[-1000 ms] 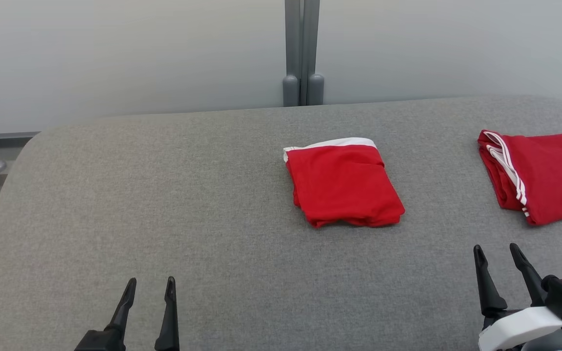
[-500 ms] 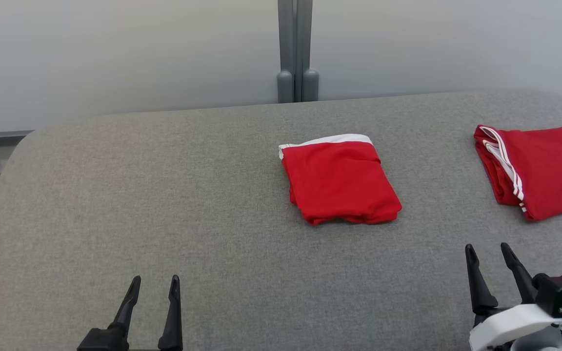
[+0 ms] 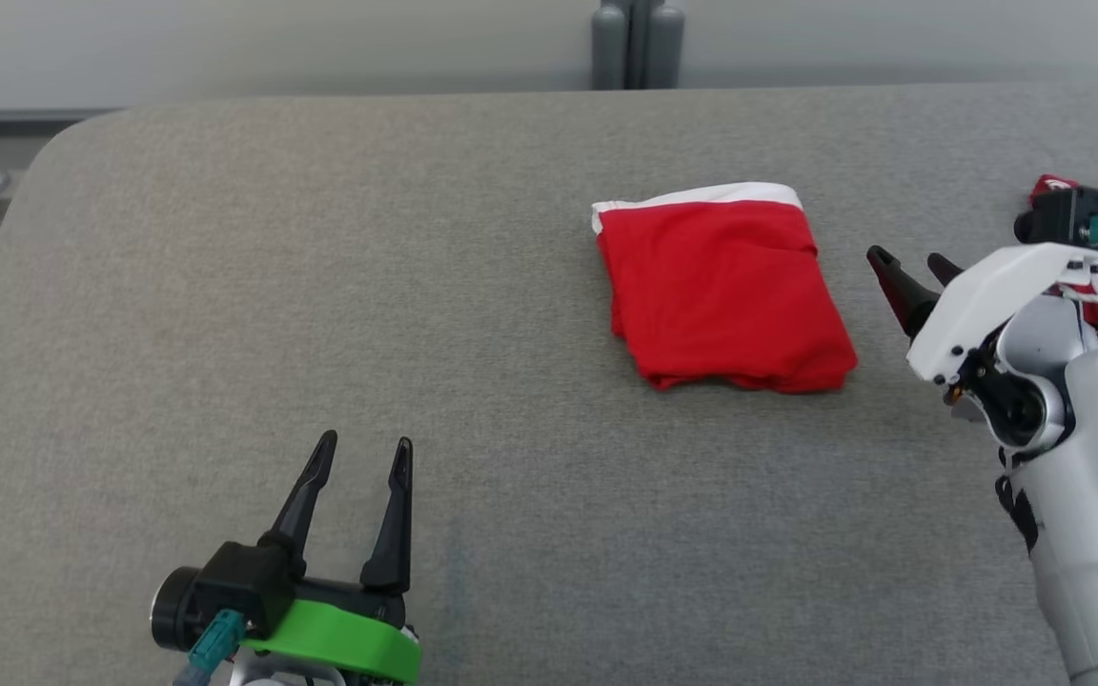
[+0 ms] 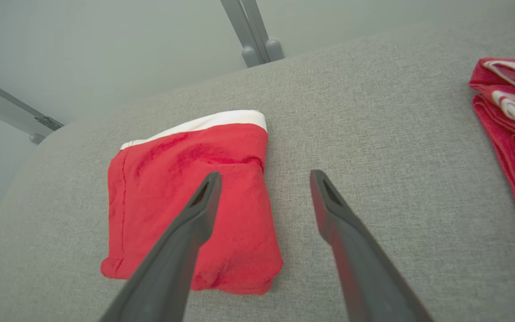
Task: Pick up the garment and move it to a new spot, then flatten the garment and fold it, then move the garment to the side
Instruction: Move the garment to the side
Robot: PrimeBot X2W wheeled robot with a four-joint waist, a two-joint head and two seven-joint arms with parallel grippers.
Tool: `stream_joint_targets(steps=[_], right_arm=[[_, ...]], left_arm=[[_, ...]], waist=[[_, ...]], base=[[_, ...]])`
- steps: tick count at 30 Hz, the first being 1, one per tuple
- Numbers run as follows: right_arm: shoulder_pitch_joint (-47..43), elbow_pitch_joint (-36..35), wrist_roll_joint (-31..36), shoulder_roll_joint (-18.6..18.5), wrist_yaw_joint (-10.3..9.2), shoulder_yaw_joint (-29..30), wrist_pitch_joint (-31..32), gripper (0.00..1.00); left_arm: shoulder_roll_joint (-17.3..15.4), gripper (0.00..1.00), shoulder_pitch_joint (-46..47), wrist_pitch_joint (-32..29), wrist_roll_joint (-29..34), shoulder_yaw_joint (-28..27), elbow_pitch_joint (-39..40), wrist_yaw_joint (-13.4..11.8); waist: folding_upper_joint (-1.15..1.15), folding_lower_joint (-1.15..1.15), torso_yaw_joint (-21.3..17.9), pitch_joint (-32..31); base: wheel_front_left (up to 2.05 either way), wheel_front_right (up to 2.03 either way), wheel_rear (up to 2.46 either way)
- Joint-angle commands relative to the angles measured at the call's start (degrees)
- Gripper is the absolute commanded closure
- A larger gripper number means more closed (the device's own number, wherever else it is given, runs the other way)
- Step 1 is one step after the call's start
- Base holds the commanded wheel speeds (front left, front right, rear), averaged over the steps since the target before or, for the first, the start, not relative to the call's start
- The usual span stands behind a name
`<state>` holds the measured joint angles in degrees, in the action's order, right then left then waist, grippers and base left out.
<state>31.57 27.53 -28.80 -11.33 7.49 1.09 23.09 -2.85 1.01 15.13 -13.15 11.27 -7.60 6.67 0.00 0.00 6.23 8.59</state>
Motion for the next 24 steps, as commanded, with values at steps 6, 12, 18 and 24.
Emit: stream_joint_targets(steps=[6,12,18,24], right_arm=[[7.72,11.35,4.64,0.16,-0.01,4.47,5.66,0.00],[10.28,18.81,6.23,0.44,-0.01,7.13,6.29,0.21],[12.25,19.30,3.93,1.56,-0.01,7.45,3.41,1.00],[13.96,15.30,3.16,-1.47,-0.05,3.25,3.93,1.00]], left_arm=[[-0.11,0.00,2.79,-0.01,-1.86,2.84,-0.70,-0.21],[-0.09,0.00,3.47,-0.01,-2.46,3.44,-0.56,-0.97],[-0.10,0.00,3.32,0.00,-1.84,2.27,0.07,-1.33],[-0.10,0.00,3.12,-0.01,-0.11,1.12,0.32,-0.64]], waist=[[0.00,0.00,9.76,7.04],[0.00,0.00,11.68,7.74],[0.00,0.00,7.97,8.24],[0.00,0.00,-0.95,9.30]], base=[[0.00,0.00,0.00],[0.00,0.00,0.00],[0.00,0.00,0.00],[0.00,0.00,0.00]])
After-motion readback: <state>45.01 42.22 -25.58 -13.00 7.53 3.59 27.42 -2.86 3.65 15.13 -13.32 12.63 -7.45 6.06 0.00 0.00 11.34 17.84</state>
